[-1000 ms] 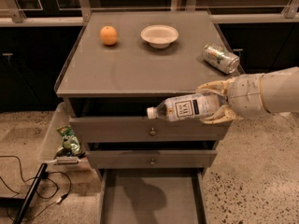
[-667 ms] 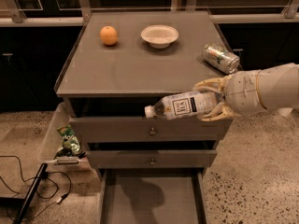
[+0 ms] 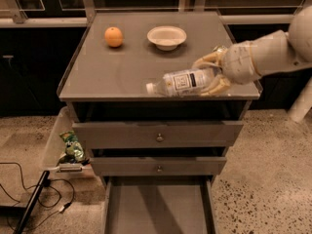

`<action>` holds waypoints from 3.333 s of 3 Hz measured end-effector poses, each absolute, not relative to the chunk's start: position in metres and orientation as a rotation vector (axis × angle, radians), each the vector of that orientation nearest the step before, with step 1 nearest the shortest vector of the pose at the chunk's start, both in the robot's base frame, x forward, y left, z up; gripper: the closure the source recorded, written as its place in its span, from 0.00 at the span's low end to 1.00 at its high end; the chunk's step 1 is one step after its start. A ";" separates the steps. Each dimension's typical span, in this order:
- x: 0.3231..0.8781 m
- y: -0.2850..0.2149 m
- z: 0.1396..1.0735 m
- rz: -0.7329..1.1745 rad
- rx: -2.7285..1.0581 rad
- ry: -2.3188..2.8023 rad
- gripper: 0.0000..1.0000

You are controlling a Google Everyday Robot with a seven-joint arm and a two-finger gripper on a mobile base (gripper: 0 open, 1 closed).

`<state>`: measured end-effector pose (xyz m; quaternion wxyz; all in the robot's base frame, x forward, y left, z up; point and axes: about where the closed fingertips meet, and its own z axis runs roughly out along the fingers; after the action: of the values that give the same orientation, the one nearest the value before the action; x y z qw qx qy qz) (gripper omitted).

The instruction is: Pick blue plastic bottle from bottom drawer and place on counter

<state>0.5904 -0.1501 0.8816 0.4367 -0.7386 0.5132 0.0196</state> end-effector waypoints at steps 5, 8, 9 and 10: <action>0.700 -0.089 0.869 0.257 -1.535 1.637 1.00; 0.693 -0.096 0.853 0.240 -1.524 1.730 0.58; 0.693 -0.096 0.853 0.240 -1.524 1.730 0.35; 0.693 -0.096 0.853 0.240 -1.524 1.730 0.12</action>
Offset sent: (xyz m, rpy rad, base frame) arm 0.1414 0.0796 0.0307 0.2971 0.1976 -0.0924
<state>0.6927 -0.0959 0.8530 0.4000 -0.6025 0.6840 0.0950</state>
